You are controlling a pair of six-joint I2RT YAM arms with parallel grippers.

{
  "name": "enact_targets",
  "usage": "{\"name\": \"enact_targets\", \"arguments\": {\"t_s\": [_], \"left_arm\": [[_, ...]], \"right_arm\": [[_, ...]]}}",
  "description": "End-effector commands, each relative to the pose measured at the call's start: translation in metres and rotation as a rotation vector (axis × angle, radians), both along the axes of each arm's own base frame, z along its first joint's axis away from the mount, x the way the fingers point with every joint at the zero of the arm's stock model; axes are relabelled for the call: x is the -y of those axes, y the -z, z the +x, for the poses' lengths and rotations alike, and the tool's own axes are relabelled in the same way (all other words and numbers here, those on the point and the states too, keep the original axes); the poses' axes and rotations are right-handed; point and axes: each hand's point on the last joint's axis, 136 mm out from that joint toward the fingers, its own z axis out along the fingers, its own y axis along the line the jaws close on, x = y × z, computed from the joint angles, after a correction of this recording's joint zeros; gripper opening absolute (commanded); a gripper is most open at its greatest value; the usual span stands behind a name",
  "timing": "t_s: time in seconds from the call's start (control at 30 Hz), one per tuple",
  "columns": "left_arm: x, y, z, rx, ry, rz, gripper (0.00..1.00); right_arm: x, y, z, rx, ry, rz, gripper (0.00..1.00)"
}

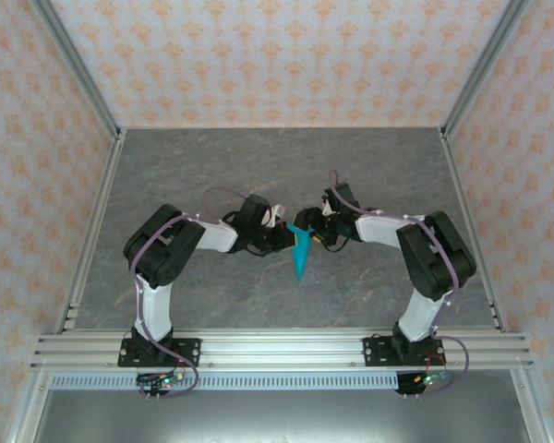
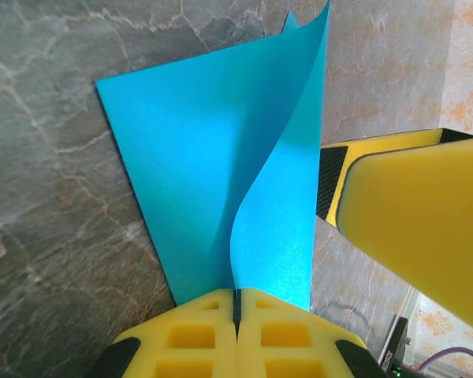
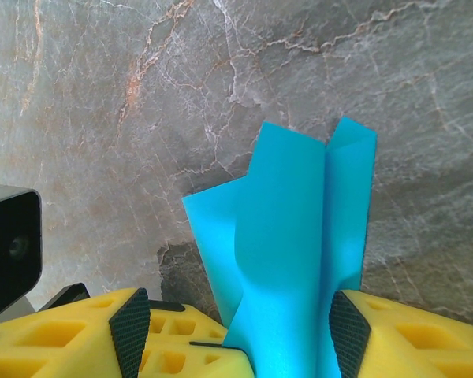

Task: Fold a paper plane with a square sheet of paper (fold left side to right side)
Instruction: Fold the wing for the fifth time at the center of the table.

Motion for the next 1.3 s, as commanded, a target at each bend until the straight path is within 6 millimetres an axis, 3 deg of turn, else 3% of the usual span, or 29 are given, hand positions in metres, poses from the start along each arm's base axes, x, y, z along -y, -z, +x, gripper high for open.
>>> {"name": "enact_targets", "arguments": {"t_s": [0.0,0.1,0.2,0.37,0.5,1.27], "left_arm": [[-0.01,0.014,0.006,0.006,-0.024,0.058,0.0],[-0.011,0.016,0.005,0.0,-0.026,0.06,0.0],[-0.011,0.017,0.004,0.0,-0.027,0.063,0.0],[-0.013,0.017,0.004,0.004,-0.032,0.074,0.0],[-0.015,0.018,0.003,0.004,-0.03,0.088,0.0],[-0.028,0.025,0.001,-0.012,-0.053,0.134,0.0]], "right_arm": [[0.011,-0.014,-0.003,0.033,0.012,-0.062,0.66],[0.025,-0.029,-0.002,0.081,0.039,-0.113,0.63],[0.027,-0.032,-0.006,0.077,0.038,-0.115,0.43],[0.011,-0.02,-0.012,0.033,0.001,-0.055,0.13],[0.001,-0.016,-0.012,0.019,-0.021,-0.028,0.03],[0.008,0.022,-0.015,-0.03,-0.035,-0.101,0.0]]}}
